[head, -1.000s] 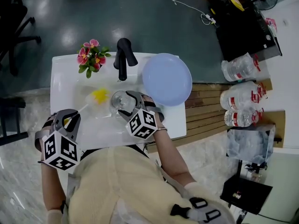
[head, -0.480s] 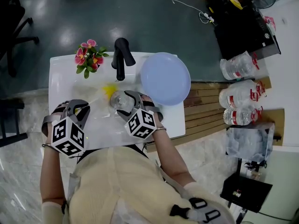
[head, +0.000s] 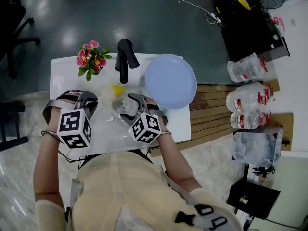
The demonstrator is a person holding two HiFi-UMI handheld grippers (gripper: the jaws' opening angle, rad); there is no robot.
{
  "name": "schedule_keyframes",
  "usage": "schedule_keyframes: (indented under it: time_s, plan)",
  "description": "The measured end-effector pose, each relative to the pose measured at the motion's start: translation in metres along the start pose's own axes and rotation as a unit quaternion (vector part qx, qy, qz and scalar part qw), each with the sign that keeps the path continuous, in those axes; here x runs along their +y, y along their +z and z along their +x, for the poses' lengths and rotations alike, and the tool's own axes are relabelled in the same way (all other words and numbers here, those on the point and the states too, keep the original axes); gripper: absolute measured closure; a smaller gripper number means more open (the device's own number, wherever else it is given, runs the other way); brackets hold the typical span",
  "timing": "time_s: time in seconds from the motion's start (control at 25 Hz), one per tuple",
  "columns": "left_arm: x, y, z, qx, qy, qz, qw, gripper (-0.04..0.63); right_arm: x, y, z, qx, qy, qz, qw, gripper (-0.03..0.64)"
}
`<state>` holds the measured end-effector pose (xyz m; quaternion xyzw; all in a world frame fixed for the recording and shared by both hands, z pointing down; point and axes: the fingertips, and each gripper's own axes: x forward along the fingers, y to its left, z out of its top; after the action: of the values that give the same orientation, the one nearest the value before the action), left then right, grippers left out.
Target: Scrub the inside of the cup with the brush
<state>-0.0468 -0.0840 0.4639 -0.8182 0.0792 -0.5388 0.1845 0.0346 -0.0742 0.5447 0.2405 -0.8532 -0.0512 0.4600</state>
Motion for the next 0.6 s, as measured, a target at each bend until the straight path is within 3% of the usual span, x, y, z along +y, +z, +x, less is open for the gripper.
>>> schedule_keyframes:
  time_s: [0.16,0.36,0.6]
  plan:
    - [0.006,0.011,0.004,0.011,-0.002,0.083,0.9965,0.554,0.0,0.0,0.0,-0.001,0.0,-0.001,1.0,0.267]
    - [0.012,0.019,0.005,0.019,0.011,0.182,0.9831,0.554,0.0,0.0,0.0,-0.001,-0.001,-0.001,1.0,0.268]
    - [0.007,0.012,-0.001,0.036,0.005,0.158,0.9867,0.554,0.0,0.001,0.0,0.0,0.0,-0.003,1.0,0.267]
